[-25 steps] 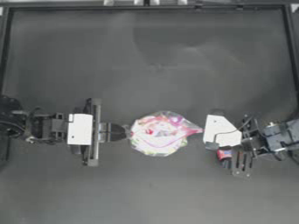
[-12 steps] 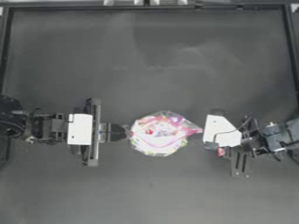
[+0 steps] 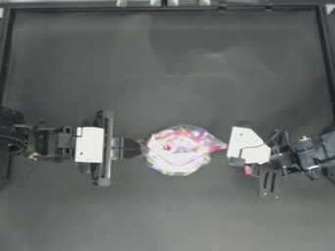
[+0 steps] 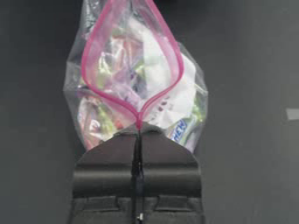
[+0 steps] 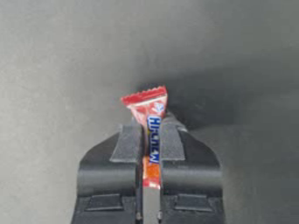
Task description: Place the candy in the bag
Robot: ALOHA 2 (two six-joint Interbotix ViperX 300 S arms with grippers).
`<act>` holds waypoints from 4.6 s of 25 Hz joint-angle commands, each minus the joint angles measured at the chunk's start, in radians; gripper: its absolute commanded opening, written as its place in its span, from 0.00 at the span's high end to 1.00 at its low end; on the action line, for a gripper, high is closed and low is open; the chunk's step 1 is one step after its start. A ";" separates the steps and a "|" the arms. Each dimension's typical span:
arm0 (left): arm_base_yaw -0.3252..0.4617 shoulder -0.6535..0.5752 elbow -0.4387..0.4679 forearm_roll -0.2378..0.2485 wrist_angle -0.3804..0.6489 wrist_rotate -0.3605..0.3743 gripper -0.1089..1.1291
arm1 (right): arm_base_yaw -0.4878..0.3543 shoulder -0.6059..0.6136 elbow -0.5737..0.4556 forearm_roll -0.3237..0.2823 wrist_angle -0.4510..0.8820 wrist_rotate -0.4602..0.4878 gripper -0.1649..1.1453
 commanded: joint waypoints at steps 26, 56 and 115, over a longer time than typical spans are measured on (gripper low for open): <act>0.000 -0.028 -0.018 0.000 -0.008 -0.002 0.88 | -0.025 -0.339 -0.216 -0.158 0.144 -0.009 0.70; -0.005 -0.028 -0.020 -0.002 -0.011 0.002 0.88 | -0.117 0.106 -0.457 -0.213 -0.121 -0.120 0.73; 0.005 -0.123 -0.018 -0.002 -0.011 0.061 0.88 | -0.172 -0.021 -0.394 -0.224 -0.222 -0.118 0.10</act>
